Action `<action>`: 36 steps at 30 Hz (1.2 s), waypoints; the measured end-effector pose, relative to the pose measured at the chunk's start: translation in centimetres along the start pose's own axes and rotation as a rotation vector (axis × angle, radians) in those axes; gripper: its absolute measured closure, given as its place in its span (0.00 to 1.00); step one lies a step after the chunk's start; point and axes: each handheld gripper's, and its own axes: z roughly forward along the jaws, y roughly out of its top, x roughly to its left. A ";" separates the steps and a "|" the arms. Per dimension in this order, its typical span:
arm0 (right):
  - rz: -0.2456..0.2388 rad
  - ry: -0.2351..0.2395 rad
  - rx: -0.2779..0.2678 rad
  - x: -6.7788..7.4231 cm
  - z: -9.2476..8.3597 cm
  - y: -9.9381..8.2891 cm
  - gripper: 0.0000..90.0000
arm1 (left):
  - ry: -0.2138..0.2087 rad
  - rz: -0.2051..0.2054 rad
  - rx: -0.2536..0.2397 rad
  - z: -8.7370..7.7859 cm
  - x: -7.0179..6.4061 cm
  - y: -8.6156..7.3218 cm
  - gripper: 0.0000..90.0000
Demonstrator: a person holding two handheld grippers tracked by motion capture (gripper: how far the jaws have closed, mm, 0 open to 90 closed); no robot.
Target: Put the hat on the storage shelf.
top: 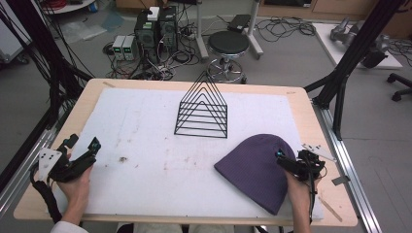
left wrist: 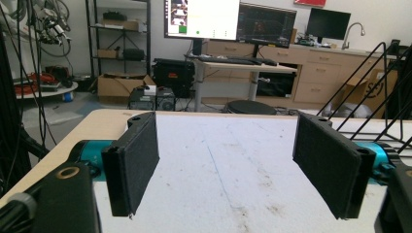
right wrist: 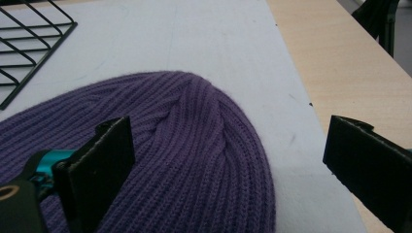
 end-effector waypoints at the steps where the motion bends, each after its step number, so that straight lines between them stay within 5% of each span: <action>1: 0.013 -0.002 0.013 0.1 0.0 0.0 0.04 | 0.000 0.000 0.000 0.0 0.0 0.0 0.28; 31: -0.025 -0.014 0.174 0.1 1.8 -0.3 0.09 | 0.004 0.004 0.011 0.1 -0.1 -0.1 0.28; 36: -0.008 0.014 0.205 0.2 1.9 -0.3 0.24 | 0.002 0.002 0.015 0.1 0.0 -0.1 0.28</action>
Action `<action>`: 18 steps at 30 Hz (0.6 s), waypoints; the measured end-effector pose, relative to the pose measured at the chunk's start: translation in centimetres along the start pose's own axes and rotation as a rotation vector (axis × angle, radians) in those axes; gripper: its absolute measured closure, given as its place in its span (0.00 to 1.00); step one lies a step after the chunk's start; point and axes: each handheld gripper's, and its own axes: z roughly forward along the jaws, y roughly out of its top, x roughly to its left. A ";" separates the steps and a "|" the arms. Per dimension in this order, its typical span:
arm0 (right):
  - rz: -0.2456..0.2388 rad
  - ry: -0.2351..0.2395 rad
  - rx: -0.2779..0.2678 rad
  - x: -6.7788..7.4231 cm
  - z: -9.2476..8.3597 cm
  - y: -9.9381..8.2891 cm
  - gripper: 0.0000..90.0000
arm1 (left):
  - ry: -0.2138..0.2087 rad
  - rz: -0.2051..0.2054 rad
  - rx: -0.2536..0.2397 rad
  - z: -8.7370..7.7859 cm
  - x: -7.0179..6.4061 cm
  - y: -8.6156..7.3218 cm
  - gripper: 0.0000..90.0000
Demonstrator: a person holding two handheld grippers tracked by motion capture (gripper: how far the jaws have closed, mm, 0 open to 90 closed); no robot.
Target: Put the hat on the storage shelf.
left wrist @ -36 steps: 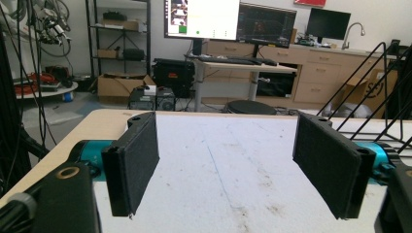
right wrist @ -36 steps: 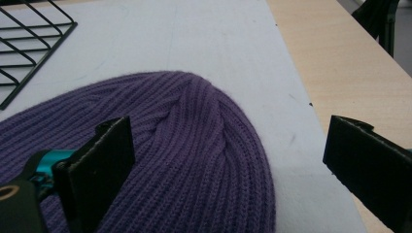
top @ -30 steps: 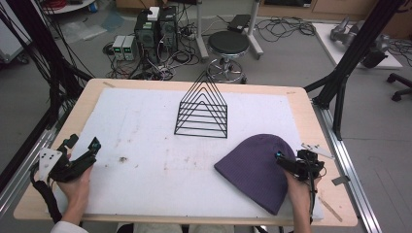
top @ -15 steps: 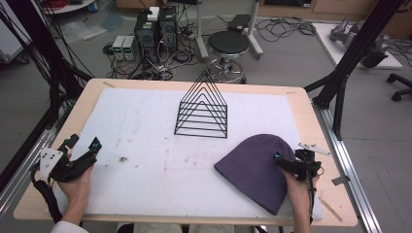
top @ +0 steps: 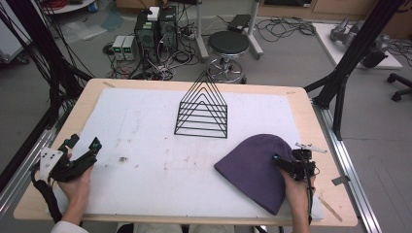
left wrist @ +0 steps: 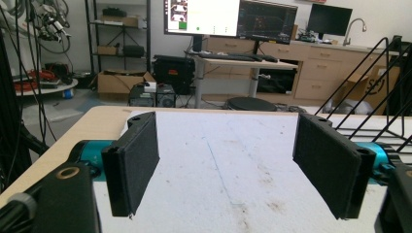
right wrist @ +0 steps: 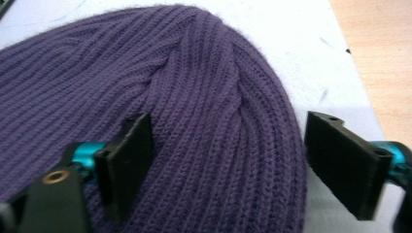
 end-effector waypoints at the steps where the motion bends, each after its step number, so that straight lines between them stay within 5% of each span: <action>1: 0.010 0.017 0.003 0.0 0.0 0.0 0.27 | -0.001 -0.004 0.001 0.0 0.0 0.0 0.28; 8: 0.003 0.026 0.005 0.2 -0.1 0.1 0.39 | -0.009 -0.007 -0.002 0.0 0.0 0.0 0.28; 11: -0.003 0.033 0.000 0.3 -0.2 0.1 0.52 | -0.020 -0.004 -0.002 0.0 -0.1 0.0 0.28; 15: -0.036 0.038 -0.025 0.6 -0.6 0.3 0.82 | -0.034 0.007 -0.002 0.1 -0.5 0.0 0.28; 18: -0.034 0.043 -0.036 0.7 -0.8 0.4 0.88 | -0.036 0.010 -0.001 0.1 -0.5 0.0 0.28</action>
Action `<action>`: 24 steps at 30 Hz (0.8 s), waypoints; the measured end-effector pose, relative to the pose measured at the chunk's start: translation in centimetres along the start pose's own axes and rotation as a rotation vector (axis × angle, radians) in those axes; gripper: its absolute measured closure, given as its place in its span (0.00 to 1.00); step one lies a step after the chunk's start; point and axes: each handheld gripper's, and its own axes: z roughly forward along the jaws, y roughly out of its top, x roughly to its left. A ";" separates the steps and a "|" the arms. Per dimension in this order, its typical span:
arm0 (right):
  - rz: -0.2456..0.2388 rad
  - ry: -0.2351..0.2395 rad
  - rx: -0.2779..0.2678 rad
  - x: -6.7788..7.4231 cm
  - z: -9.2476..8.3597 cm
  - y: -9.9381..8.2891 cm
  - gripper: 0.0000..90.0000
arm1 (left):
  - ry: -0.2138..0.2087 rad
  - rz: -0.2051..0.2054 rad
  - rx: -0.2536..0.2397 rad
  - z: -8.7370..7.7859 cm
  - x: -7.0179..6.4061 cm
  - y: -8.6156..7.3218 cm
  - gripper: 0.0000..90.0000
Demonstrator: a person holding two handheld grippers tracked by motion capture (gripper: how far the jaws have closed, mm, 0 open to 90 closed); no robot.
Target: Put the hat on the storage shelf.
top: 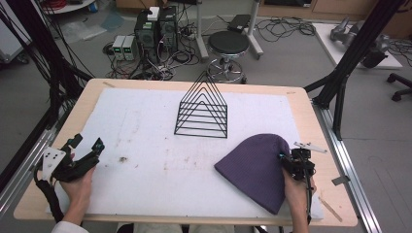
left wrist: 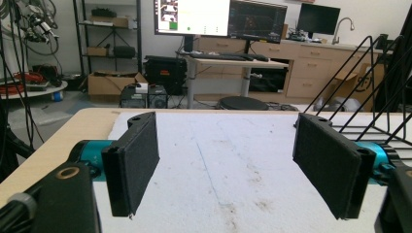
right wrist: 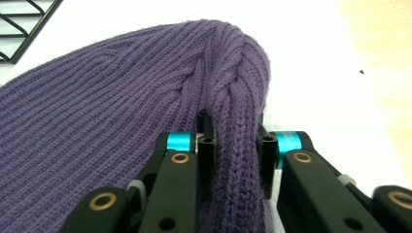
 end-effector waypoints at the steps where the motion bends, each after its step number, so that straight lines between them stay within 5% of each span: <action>1: -0.004 -0.004 -0.003 0.1 0.0 0.0 0.88 | -0.001 -0.001 0.000 0.0 0.0 0.0 0.28; 10: -0.053 -0.053 -0.085 1.0 -0.7 0.1 0.89 | -0.003 -0.005 -0.001 0.0 0.1 0.0 0.28; 11: -0.097 -0.097 -0.136 1.7 -1.1 0.1 0.89 | -0.005 -0.006 -0.002 0.0 0.1 0.0 0.28; 17: -0.244 -0.186 -0.272 4.2 -2.3 0.4 0.89 | -0.009 -0.006 -0.002 0.0 0.0 0.0 0.28; 24: -0.254 -0.172 -0.480 6.1 -4.4 1.0 0.88 | -0.020 0.001 -0.001 -0.1 -0.2 0.0 0.28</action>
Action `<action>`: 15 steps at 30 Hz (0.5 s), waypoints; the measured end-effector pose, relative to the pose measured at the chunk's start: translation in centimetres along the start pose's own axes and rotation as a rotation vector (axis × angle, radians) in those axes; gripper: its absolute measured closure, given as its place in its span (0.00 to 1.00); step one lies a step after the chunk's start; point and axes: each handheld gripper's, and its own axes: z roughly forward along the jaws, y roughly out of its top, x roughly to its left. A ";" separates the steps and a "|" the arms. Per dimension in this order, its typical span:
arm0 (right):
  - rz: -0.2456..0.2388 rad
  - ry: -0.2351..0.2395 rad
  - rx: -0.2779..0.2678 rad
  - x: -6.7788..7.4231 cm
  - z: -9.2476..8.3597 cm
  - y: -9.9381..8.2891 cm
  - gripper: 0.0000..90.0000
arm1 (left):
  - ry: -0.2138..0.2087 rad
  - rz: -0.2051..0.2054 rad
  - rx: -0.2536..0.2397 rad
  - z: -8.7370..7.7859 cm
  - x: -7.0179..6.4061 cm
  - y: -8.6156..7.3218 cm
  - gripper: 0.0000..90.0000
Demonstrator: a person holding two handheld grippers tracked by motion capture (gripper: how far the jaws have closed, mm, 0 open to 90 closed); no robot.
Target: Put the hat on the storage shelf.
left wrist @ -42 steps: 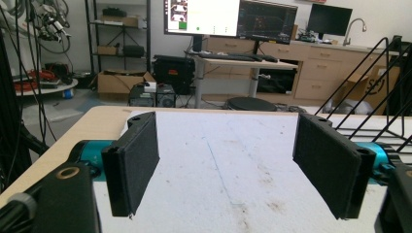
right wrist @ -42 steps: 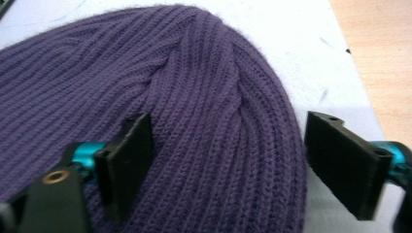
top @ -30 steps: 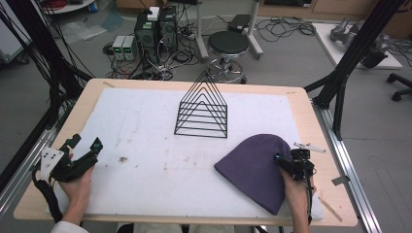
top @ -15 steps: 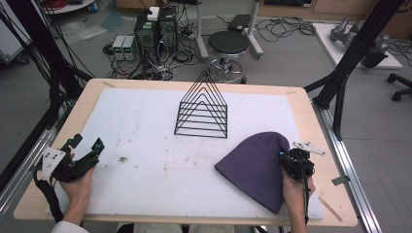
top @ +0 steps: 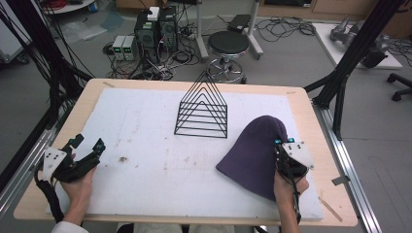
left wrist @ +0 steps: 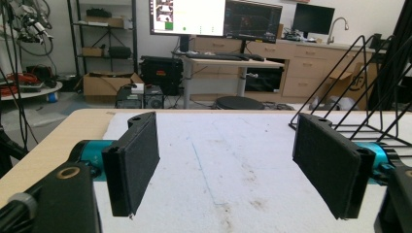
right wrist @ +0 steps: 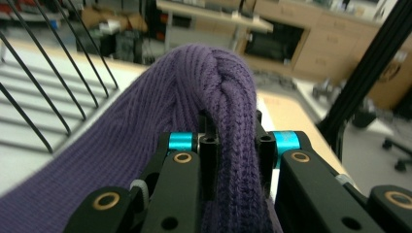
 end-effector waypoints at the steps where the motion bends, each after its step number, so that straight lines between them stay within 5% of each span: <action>1: 0.006 0.005 -0.015 0.2 -0.2 0.2 0.88 | 0.000 0.000 0.000 0.0 0.0 0.0 0.28; 15: -0.011 0.033 -0.253 1.3 -3.1 3.3 0.87 | -0.036 -0.016 0.007 -0.2 -0.5 0.1 0.29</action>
